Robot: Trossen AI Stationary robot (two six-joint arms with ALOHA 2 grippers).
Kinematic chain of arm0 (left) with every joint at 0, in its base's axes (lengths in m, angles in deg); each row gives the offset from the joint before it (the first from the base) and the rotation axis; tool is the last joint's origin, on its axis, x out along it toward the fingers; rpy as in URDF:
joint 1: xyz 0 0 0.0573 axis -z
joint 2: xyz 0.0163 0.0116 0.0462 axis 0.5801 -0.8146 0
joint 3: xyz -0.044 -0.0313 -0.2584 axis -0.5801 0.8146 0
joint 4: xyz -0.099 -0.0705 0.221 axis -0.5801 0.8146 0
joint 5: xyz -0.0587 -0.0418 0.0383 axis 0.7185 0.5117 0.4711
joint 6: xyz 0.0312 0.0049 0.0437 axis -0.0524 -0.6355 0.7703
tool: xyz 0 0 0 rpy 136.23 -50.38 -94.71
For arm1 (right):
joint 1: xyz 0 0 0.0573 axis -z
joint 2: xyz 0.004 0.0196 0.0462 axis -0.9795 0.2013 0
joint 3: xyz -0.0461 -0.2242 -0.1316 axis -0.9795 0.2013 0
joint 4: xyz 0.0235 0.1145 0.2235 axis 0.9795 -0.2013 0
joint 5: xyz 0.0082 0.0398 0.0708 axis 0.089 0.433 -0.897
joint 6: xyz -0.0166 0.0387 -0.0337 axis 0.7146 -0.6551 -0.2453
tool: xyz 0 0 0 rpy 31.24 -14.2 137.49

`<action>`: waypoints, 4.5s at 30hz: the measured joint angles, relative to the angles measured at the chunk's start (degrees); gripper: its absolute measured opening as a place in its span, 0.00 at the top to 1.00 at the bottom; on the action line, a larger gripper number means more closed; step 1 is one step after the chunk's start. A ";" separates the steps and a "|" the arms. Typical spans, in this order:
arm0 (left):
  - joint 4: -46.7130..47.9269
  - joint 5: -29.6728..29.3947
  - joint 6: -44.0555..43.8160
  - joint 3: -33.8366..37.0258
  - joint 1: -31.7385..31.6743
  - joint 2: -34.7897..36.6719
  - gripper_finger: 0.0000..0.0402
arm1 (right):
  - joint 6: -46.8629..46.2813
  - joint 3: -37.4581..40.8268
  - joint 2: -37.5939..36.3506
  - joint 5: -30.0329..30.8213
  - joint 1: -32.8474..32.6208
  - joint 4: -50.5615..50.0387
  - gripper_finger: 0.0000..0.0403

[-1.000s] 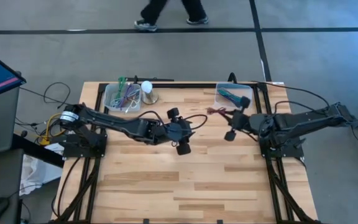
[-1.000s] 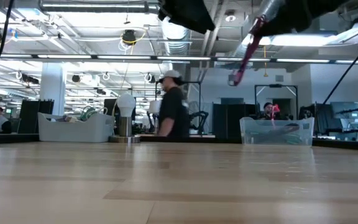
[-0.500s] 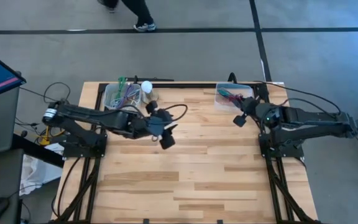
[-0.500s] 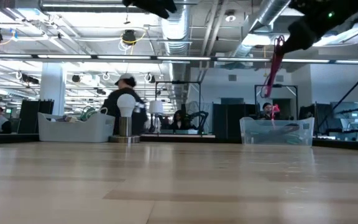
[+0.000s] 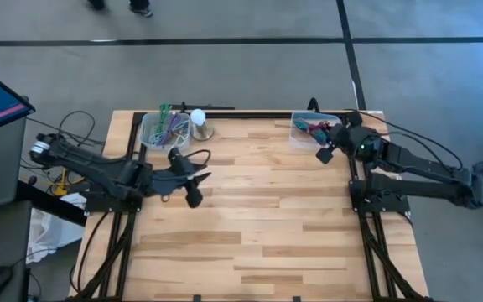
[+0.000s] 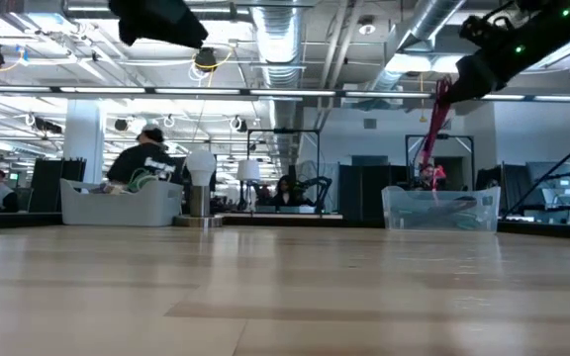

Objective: Pick & Place USB Port
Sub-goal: Put the pink patterned charger cable into the transparent bin, then return to Home Position

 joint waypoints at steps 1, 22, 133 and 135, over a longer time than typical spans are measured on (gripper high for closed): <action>-1.75 0.05 0.04 1.57 0.15 1.13 0.72 | -0.17 0.11 0.20 -1.60 1.90 -0.09 1.00; -7.20 0.04 0.23 7.88 1.41 4.38 0.75 | -5.12 0.11 27.45 -31.21 26.19 13.64 1.00; -15.40 26.40 31.33 22.54 14.20 55.28 0.75 | -16.07 -6.68 -34.08 -31.62 -21.42 -10.99 0.28; -14.70 27.93 31.31 22.52 14.20 56.31 0.75 | -16.27 -6.17 -33.81 -31.49 -21.40 -9.64 0.28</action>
